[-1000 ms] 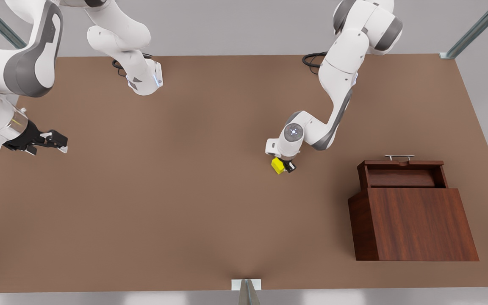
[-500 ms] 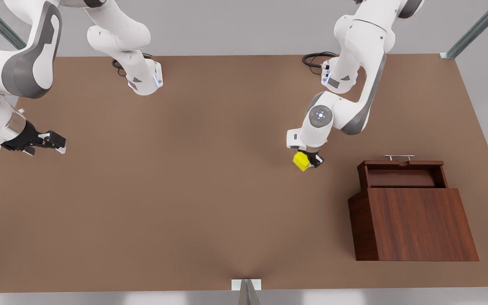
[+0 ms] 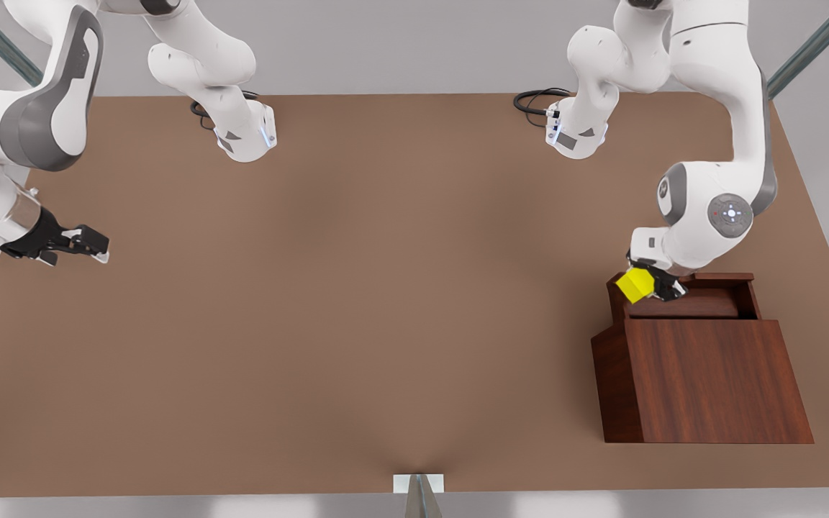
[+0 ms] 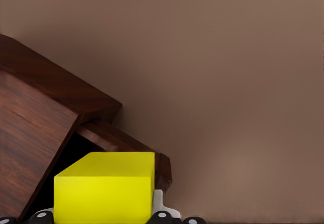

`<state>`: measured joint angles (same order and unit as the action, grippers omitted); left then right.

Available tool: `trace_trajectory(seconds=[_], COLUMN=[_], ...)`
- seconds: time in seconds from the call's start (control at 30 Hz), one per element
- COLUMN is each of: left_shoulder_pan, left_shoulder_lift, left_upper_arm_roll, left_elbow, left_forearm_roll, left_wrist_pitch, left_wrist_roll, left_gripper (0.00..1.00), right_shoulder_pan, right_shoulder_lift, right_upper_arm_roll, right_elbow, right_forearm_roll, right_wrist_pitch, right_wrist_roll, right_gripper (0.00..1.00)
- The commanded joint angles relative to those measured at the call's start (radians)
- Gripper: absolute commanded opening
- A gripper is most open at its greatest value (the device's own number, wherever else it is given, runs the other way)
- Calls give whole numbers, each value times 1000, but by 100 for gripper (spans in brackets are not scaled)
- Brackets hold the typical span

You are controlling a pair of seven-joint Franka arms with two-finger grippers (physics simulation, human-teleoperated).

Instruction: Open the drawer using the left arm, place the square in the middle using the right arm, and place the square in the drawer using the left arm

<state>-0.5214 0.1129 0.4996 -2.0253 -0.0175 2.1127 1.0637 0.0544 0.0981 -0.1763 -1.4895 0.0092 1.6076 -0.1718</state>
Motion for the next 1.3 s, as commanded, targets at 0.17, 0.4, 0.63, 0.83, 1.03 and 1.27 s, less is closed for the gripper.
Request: trace_trajectory(seconds=[0.17, 0.4, 0.63, 0.83, 1.03, 1.27], left_shoulder_pan=[6, 17, 34, 34, 18, 402], left_shoulder_lift=[33, 67, 105, 107, 96, 82], left_upper_arm_roll=[43, 76, 80, 80, 62, -506], left_elbow=[39, 54, 54, 53, 362, 557], left_forearm_roll=[-29, -29, -39, -52, -104, 82], left_wrist_pitch=[9, 26, 30, 26, -330, -284], left_wrist_roll=[163, 229, 248, 248, -517, -1107], left_gripper=[69, 69, 90, 100, 100, 100], right_shoulder_pan=[2, 1, 1, 1, 1, 1], right_shoulder_lift=[2, 2, 0, 2, 2, 2], right_upper_arm_roll=[0, 0, -2, -2, -2, -2], right_elbow=[0, 0, 14, 12, 14, 14], right_forearm_roll=[3, 5, 5, 5, 5, 5], right_wrist_pitch=[0, 0, -2, -2, -2, 0], right_wrist_roll=[0, 0, 0, 0, 0, 0], right_gripper=[100, 100, 100, 100, 100, 100])
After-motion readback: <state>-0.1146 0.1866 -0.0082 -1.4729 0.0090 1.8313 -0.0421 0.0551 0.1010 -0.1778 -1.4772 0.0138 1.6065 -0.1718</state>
